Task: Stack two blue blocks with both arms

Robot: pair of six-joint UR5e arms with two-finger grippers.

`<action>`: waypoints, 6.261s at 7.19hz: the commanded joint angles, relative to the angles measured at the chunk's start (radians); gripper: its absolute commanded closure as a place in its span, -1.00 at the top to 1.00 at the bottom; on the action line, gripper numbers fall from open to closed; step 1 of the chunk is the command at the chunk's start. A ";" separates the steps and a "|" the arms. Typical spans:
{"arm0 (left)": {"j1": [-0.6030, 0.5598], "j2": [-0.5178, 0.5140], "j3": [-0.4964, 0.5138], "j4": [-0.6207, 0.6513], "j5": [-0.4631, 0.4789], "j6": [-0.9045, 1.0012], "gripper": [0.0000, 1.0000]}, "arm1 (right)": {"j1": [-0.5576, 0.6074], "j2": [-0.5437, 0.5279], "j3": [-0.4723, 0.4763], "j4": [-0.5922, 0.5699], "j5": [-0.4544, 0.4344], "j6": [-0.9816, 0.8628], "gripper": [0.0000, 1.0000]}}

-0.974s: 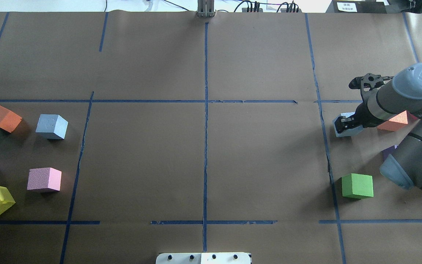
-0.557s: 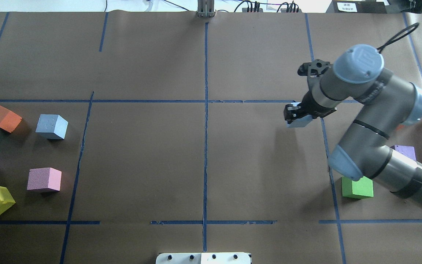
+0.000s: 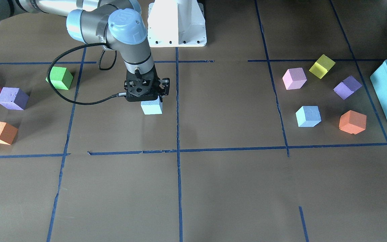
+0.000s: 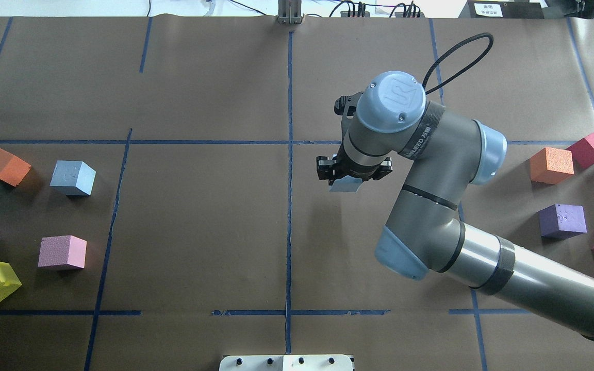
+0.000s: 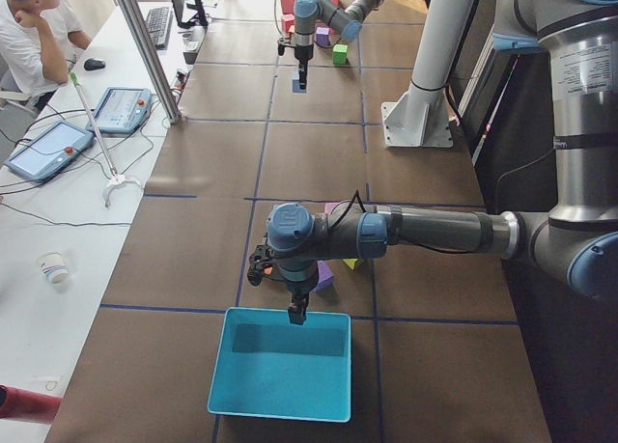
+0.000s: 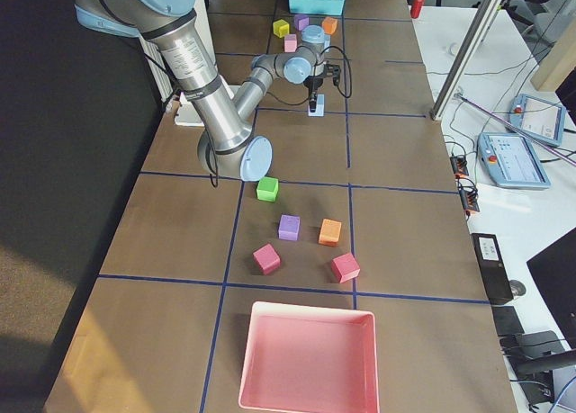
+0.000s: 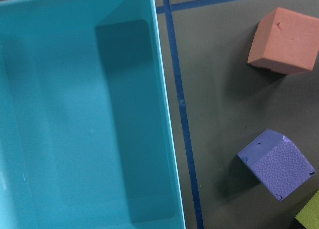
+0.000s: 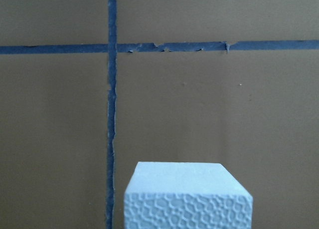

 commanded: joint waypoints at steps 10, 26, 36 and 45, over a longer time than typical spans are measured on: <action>0.015 -0.084 0.004 -0.113 -0.057 -0.088 1.00 | -0.033 0.184 -0.289 0.089 -0.022 0.065 1.00; 0.628 -0.320 0.168 -0.450 0.182 -1.009 1.00 | 0.884 -0.826 0.411 -0.353 0.398 -1.461 1.00; 0.726 -0.719 0.150 -0.177 0.240 -1.119 -0.61 | 0.884 -0.833 0.409 -0.353 0.400 -1.463 1.00; 1.016 -1.033 0.324 -0.128 0.469 -1.299 -0.56 | 0.884 -0.833 0.379 -0.353 0.397 -1.457 1.00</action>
